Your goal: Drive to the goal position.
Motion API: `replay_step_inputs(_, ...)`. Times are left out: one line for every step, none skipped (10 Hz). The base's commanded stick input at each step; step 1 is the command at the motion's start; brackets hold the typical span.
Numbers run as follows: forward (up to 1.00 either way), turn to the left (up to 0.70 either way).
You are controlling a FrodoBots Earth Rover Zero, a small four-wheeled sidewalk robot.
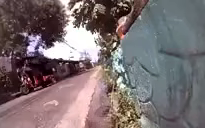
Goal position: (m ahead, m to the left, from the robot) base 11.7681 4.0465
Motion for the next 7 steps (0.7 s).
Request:
replay_step_inputs(0.68, 0.26)
replay_step_inputs(0.1, 0.04)
replay_step_inputs(0.0, 0.0)
replay_step_inputs(0.0, 0.0)
replay_step_inputs(0.0, 0.0)
replay_step_inputs(0.0, 0.0)
replay_step_inputs(0.0, 0.0)
